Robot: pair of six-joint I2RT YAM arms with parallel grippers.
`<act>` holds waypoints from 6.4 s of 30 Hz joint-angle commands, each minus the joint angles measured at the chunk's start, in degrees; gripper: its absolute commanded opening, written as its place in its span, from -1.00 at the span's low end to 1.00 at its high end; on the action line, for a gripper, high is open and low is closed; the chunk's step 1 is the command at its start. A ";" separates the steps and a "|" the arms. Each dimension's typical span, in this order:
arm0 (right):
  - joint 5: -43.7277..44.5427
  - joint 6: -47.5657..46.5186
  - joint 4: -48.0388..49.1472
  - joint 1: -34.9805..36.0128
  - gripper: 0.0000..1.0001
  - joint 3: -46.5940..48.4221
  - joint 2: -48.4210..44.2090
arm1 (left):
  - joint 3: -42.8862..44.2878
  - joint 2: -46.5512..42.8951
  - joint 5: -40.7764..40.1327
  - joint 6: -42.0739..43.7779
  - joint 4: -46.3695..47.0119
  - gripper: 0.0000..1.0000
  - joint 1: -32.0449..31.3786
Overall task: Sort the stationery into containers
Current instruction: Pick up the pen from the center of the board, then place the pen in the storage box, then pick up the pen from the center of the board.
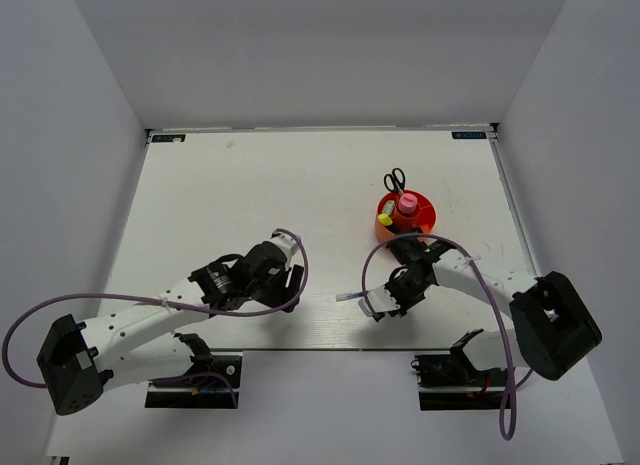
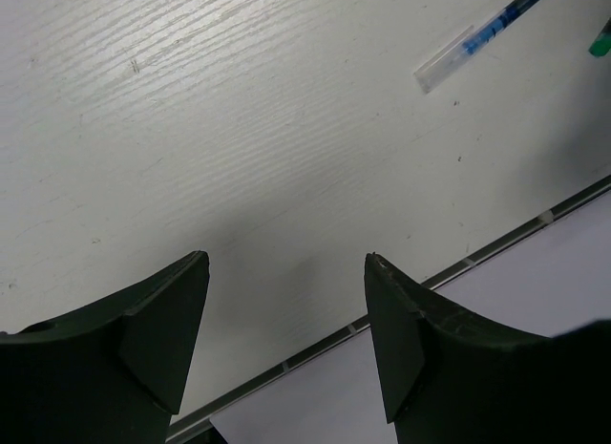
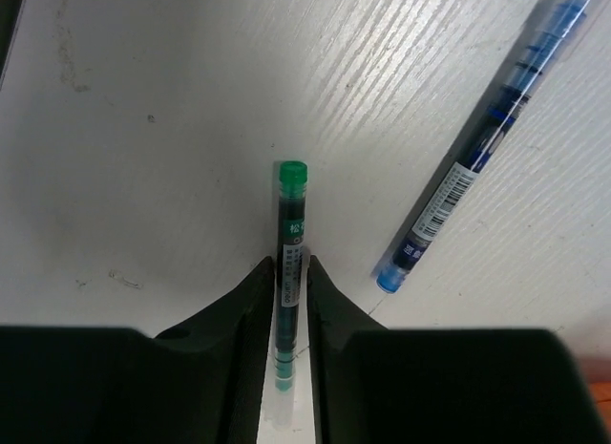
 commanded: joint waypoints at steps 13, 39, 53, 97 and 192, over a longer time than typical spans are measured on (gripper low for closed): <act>10.95 4.38 -0.65 4.31 -0.81 -2.61 11.16 | -1.32 -3.96 -1.23 -1.03 -0.92 0.53 0.32; 4.18 42.69 10.05 2.47 -1.00 8.65 -10.63 | -1.58 -4.23 -1.06 -1.38 -1.01 0.53 0.41; 20.08 56.24 22.37 -3.77 -1.00 19.28 -14.41 | -0.88 -3.53 -0.71 -1.47 -1.36 0.53 0.50; 20.18 99.39 62.63 -27.68 -1.00 1.18 -11.69 | 0.44 1.92 1.23 -0.68 0.31 0.53 0.50; 21.22 100.53 34.41 -43.76 -1.00 3.11 -25.05 | 32.52 34.79 9.49 26.66 46.66 -1.00 -9.97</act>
